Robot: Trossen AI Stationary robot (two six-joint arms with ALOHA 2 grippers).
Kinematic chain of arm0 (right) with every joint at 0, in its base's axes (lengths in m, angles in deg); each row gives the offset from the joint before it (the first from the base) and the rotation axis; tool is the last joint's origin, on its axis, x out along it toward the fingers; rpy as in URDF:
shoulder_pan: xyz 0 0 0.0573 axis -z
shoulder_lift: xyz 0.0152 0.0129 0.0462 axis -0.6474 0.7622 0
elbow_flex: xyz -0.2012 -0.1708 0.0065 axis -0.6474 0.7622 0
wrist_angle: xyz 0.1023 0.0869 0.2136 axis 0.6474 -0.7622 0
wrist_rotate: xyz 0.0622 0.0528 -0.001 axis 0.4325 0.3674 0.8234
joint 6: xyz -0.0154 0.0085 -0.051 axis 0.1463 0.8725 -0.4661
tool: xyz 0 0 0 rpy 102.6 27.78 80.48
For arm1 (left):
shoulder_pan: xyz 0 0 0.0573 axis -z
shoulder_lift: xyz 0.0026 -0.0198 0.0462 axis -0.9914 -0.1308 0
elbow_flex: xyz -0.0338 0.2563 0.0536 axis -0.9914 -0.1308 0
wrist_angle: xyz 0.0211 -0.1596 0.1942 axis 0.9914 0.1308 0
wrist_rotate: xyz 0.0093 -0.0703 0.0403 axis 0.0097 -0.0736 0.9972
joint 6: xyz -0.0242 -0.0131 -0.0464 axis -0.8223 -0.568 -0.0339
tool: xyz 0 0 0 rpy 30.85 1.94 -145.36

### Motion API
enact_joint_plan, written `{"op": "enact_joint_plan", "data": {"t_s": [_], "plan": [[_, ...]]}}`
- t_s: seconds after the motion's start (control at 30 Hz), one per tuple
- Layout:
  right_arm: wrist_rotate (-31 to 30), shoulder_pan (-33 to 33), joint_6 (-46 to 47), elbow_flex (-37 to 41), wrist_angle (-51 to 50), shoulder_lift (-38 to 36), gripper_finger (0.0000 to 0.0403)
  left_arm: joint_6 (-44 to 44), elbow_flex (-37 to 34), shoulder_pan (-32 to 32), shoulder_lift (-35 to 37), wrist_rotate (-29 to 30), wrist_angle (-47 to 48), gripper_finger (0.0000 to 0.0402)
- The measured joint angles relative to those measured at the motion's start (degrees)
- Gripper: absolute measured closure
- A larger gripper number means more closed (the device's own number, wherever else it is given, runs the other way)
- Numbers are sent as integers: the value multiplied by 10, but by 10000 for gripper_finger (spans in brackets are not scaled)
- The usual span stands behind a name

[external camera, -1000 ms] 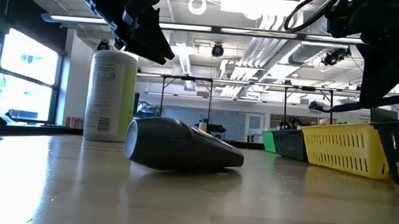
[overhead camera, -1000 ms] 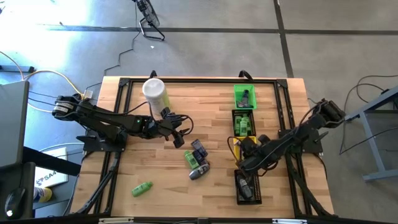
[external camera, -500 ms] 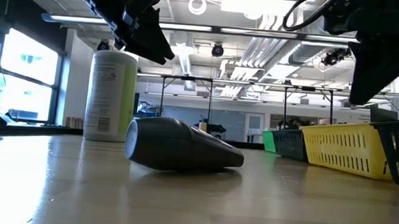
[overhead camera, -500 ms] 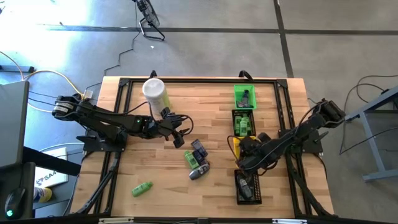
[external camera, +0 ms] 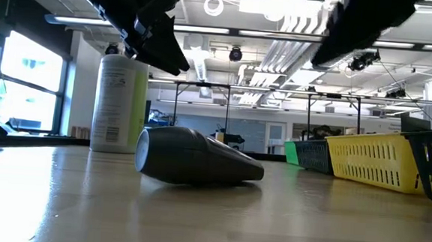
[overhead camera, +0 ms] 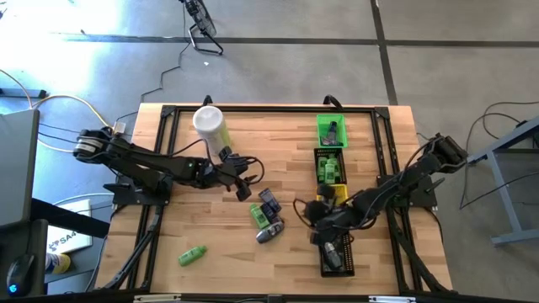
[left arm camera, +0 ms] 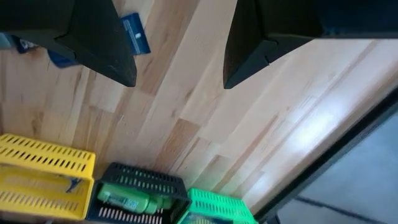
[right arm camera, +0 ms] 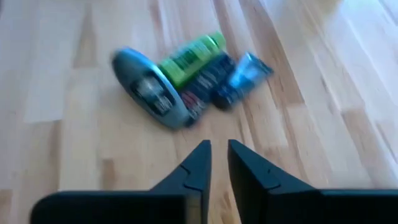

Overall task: Pick & Place Travel size toiletries
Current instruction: Put the gray deodorant into the bottom black bin

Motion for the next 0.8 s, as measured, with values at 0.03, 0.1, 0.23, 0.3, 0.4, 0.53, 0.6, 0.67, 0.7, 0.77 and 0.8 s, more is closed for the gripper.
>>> {"op": "enact_joint_plan", "data": {"t_s": [0.03,0.1,0.23,0.3,0.4,0.53,0.6,0.67,0.7,0.77,0.8], "plan": [[0,0,-18,0,15,0,364,-6,0,0,-1,-1,4,167],[1,0,-42,0,31,0,376,-12,0,0,-1,-7,3,167],[2,0,-50,0,38,0,395,-20,0,0,-1,-25,3,167],[2,0,-50,0,38,0,399,-20,0,0,-1,-37,2,167],[2,0,-51,0,38,0,399,-7,0,0,0,-44,2,167],[2,0,-74,0,38,0,399,11,0,0,7,-40,1,167],[2,1,-83,0,38,0,400,21,-1,0,18,-32,16,171],[2,2,-93,0,39,0,399,33,1,0,26,-31,24,182],[2,2,-95,0,39,0,399,37,1,0,33,-31,45,189],[0,2,-95,0,44,0,399,40,-1,0,45,-30,80,208],[0,2,-95,0,43,0,399,40,0,0,51,-30,88,218]]}}
